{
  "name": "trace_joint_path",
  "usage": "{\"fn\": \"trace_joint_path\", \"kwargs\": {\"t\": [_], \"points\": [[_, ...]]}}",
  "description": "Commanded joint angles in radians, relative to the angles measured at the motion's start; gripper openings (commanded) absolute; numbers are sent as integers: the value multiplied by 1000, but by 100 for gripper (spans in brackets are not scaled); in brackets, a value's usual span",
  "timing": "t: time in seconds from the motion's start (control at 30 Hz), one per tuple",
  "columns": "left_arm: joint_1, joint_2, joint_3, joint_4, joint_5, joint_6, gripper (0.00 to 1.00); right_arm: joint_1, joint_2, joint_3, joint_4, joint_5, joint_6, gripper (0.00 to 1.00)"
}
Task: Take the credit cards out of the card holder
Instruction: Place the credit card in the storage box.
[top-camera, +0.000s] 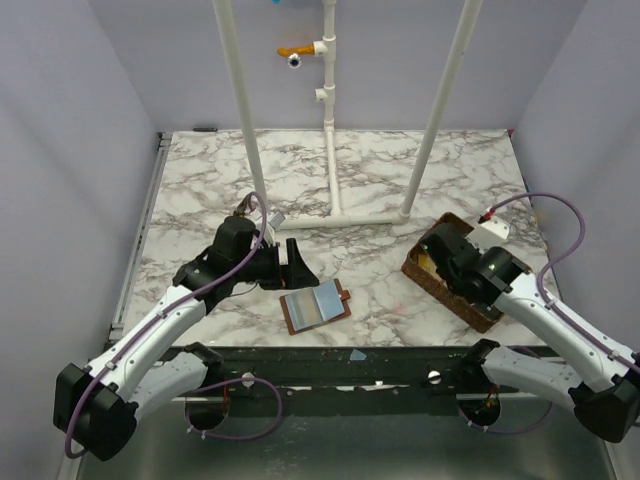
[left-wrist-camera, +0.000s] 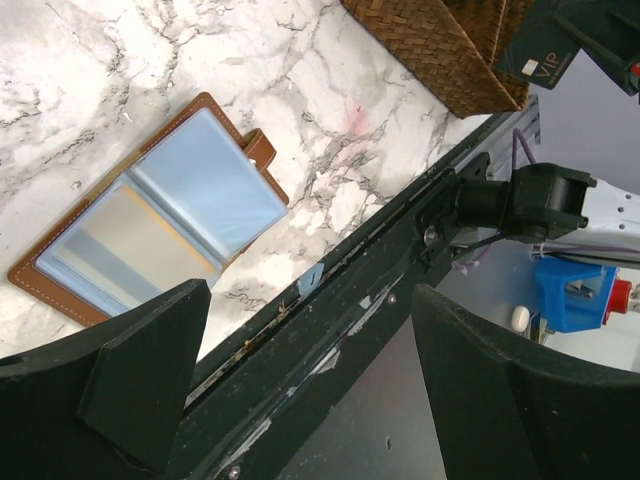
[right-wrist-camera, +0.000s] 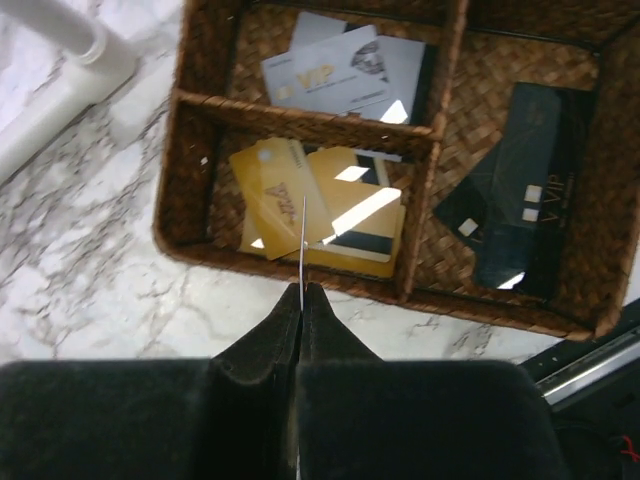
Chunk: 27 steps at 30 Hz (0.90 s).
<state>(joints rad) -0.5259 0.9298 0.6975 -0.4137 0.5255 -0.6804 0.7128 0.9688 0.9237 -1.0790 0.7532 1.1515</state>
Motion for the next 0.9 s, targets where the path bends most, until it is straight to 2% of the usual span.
{"fn": "trace_joint_path", "kwargs": {"t": [0.0, 0.2, 0.4, 0.57, 0.87], "points": [[-6, 21, 42, 1, 23, 29, 85, -114, -6, 30, -48, 12, -42, 1], [-6, 59, 76, -19, 45, 54, 85, -432, 60, 27, 45, -146, -212, 1], [-6, 69, 122, -64, 33, 97, 85, -584, 87, 62, 28, -134, -268, 1], [-8, 84, 128, -55, 40, 99, 85, -768, 141, 79, 42, -188, -369, 1], [-8, 96, 105, -8, 41, 73, 85, -839, 216, 65, 72, -232, -412, 1]]}}
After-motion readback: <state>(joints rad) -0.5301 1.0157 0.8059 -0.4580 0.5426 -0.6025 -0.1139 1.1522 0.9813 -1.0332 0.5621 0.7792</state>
